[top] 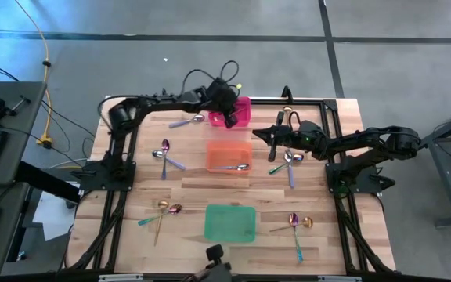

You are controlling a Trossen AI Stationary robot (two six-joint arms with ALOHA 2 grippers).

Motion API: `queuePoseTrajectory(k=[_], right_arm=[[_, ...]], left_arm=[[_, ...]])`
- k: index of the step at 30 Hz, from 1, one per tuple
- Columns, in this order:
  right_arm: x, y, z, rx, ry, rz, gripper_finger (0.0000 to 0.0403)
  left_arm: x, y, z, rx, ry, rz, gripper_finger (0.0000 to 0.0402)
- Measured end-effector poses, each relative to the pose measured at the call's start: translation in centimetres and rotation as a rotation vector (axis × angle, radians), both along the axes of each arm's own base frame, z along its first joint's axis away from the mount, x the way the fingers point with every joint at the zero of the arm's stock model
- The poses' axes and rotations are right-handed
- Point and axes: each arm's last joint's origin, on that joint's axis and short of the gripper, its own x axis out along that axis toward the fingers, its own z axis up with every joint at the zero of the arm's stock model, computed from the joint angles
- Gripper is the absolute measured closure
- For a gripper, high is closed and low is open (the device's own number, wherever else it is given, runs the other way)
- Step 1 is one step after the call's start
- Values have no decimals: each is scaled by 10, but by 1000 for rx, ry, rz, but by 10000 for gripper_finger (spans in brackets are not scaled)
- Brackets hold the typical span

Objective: Sort silverware by color (type)
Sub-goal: Put the blue spoon into the green bin

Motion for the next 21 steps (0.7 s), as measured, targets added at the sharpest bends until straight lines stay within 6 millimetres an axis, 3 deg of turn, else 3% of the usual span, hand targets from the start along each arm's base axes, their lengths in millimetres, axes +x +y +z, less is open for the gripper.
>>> queuePoseTrajectory(k=[10, 21], right_arm=[[0, -1, -2, 7, 19, -43, 403], [1, -4, -6, 44, 75, -107, 403]], left_arm=[[-72, -45, 19, 97, -214, 33, 401], [-152, -97, -21, 125, -382, 59, 401]])
